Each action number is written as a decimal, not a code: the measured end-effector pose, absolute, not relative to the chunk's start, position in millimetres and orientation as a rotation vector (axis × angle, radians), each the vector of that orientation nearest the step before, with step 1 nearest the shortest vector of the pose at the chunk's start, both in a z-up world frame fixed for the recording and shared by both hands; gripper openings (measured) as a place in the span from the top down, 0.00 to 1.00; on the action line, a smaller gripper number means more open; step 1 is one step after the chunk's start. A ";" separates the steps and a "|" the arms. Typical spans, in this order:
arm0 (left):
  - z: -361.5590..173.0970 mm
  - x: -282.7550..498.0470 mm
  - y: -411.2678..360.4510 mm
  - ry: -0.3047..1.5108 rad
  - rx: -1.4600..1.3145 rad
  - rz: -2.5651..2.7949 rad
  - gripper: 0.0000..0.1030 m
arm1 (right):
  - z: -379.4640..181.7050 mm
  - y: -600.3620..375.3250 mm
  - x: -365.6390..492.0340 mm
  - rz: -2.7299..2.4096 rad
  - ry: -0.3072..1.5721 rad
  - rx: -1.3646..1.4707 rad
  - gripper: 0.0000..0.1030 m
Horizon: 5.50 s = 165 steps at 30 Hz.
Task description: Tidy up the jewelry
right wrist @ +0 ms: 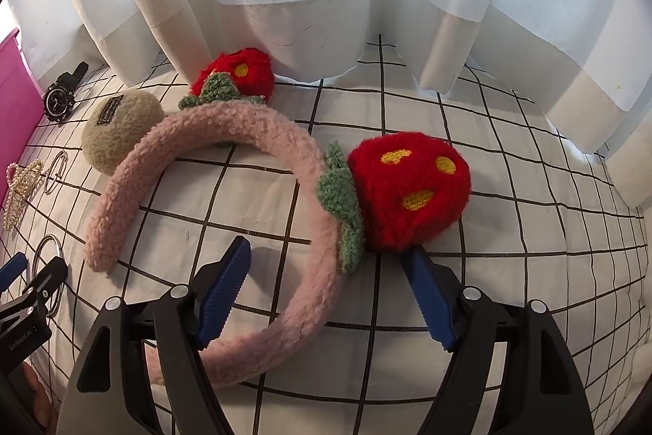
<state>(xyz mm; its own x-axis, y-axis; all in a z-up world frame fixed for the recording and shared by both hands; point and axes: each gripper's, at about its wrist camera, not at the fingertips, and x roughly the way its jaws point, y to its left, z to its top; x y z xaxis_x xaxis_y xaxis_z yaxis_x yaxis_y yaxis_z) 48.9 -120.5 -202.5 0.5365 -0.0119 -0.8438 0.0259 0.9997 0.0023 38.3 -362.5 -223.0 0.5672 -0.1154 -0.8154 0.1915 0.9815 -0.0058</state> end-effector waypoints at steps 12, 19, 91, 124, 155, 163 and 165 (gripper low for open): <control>-197.9 32.8 -125.5 0.969 0.016 -0.037 0.31 | -218.8 -366.6 25.9 -0.158 0.911 0.080 0.81; -196.1 30.5 -121.9 0.969 -0.002 -0.039 0.31 | -212.8 -371.6 14.9 -0.129 0.859 0.125 0.89; 53.5 50.8 123.3 0.638 -0.132 0.165 0.31 | 40.6 -120.2 71.8 0.374 0.538 0.066 0.89; -29.9 148.3 281.7 0.991 -0.177 0.380 0.31 | -31.4 131.1 233.4 0.480 0.920 -0.295 0.89; -36.2 165.4 290.9 1.120 -0.167 0.404 0.14 | -50.5 169.5 266.9 0.428 0.965 -0.363 0.52; -33.1 161.0 292.9 1.115 -0.195 0.402 0.13 | -40.9 149.0 245.4 0.435 0.949 -0.311 0.50; -29.8 157.3 293.7 1.102 -0.212 0.401 0.12 | -34.9 145.3 240.4 0.434 0.942 -0.304 0.49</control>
